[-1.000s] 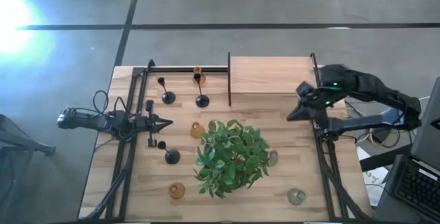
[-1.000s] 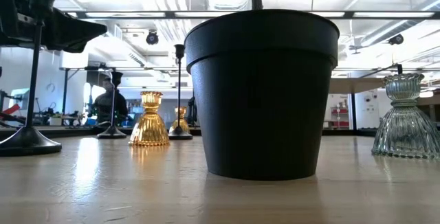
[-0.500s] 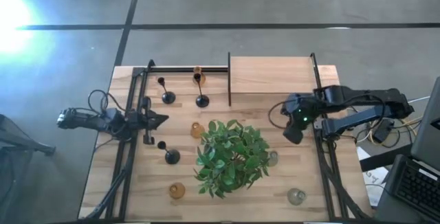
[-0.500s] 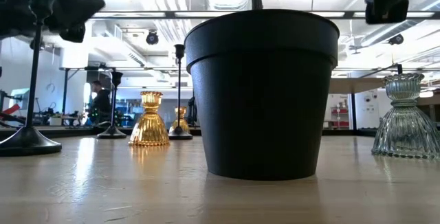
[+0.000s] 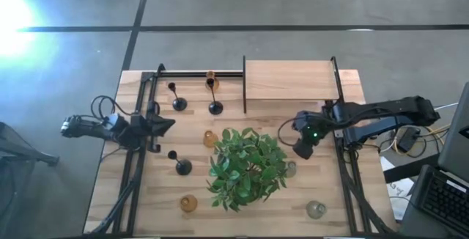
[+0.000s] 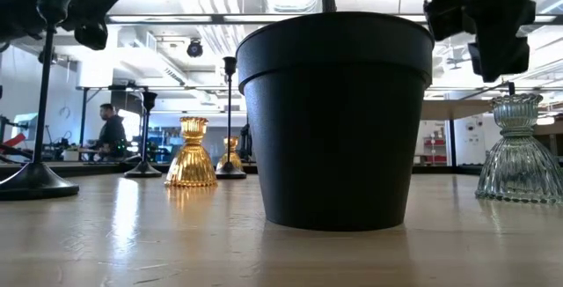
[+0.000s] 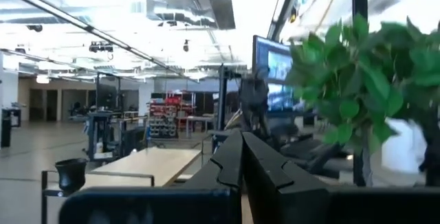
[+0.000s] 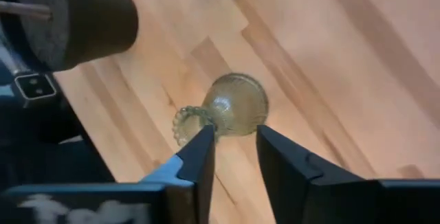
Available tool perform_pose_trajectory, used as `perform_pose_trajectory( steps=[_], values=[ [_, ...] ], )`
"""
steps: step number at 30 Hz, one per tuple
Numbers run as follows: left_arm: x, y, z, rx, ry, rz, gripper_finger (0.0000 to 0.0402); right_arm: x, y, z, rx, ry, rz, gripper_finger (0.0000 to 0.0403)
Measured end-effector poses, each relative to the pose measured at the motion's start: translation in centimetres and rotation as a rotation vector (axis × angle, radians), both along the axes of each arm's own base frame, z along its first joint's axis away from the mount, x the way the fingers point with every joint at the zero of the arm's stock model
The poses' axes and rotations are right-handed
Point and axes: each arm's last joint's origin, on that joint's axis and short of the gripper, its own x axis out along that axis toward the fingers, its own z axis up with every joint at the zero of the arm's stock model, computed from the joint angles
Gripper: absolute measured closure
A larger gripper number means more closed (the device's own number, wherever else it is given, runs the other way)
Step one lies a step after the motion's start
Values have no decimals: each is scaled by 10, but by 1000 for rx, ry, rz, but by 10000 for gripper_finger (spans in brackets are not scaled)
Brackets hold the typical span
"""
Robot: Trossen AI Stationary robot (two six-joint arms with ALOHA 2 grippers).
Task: Pick & Place candle stick holders
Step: Put the middle transparent glass candle holder on the shelf
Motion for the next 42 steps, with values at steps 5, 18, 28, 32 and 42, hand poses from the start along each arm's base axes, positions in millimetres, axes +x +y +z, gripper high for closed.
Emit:
perform_pose_trajectory(
  steps=[5, 18, 28, 32, 42],
  values=[
    [-3, 1, 7, -37, -79, 13, 390, 9, 1, -13, 30, 38, 18, 261],
    [-4, 2, 8, -12, -86, 38, 390, 30, 7, -39, 100, 162, 120, 226],
    [-4, 2, 8, -11, -86, 38, 390, 39, 14, -54, 90, 196, 189, 255],
    [-4, 2, 8, -11, -86, 38, 390, 44, 15, -61, 89, 203, 207, 283],
    [-4, 2, 8, -11, -87, 37, 390, 42, 14, -56, 71, 176, 227, 377]
  ],
)
